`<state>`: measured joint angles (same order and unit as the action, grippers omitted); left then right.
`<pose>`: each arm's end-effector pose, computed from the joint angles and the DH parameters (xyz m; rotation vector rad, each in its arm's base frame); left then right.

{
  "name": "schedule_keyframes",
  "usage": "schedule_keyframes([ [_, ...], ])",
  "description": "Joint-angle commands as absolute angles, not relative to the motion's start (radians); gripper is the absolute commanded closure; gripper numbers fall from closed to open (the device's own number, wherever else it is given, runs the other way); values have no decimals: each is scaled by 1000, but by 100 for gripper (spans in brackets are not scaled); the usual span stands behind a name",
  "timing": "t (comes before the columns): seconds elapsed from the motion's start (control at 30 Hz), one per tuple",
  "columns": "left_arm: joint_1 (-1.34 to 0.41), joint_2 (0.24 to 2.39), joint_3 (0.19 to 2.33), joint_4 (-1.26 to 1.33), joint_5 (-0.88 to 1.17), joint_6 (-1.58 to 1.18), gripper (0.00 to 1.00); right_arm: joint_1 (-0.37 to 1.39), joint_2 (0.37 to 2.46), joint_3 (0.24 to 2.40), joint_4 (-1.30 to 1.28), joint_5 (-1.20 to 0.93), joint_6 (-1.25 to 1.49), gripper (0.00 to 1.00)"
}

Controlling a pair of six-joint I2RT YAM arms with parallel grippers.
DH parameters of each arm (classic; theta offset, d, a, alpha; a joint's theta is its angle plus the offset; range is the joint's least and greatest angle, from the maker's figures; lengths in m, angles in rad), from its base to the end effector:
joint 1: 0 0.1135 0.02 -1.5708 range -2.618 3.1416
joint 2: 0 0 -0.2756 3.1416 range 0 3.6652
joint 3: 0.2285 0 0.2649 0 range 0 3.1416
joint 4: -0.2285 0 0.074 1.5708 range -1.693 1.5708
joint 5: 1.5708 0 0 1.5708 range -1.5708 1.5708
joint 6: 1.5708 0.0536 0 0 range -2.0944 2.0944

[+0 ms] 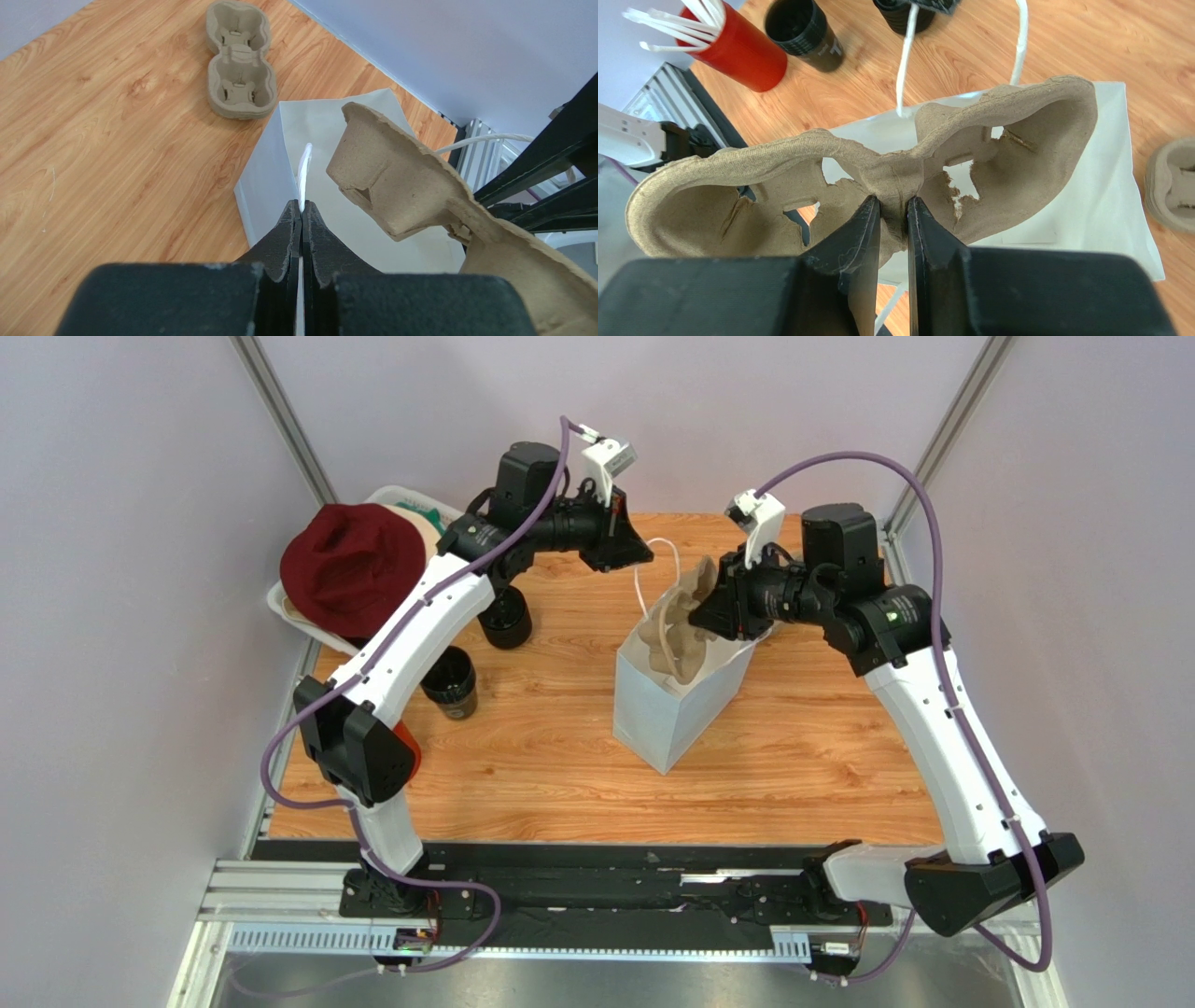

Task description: Pack the takeout coffee

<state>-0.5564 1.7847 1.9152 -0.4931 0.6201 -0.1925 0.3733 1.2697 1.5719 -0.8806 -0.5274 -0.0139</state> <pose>0.3542 -0.2570 0.4342 0.7857 1.8606 -1.0859 0.2392 0.1227 0.4450 -0.7175 2.0366 0.7743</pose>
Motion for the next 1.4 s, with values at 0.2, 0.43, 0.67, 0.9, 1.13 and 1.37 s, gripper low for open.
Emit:
schedule_keyframes([
  [0.2,-563,1792,1988,-506,624,-183,100,393,1293,1632,-992,-371,-75,95],
  [0.43,-575,1784,1988,-520,614,-158,100,397,1324,1634,-999,-315,-71,95],
  [0.67,-578,1772,1985,-529,620,-152,100,411,1345,1628,-993,-269,-78,96],
  [0.9,-580,1767,1990,-538,606,-149,100,451,1345,1602,-988,-190,-112,97],
  [1.13,-580,1772,2000,-545,609,-147,100,512,1351,1586,-994,-83,-155,97],
  [1.37,-580,1769,2009,-552,583,-133,100,552,1376,1594,-1038,-23,-193,98],
])
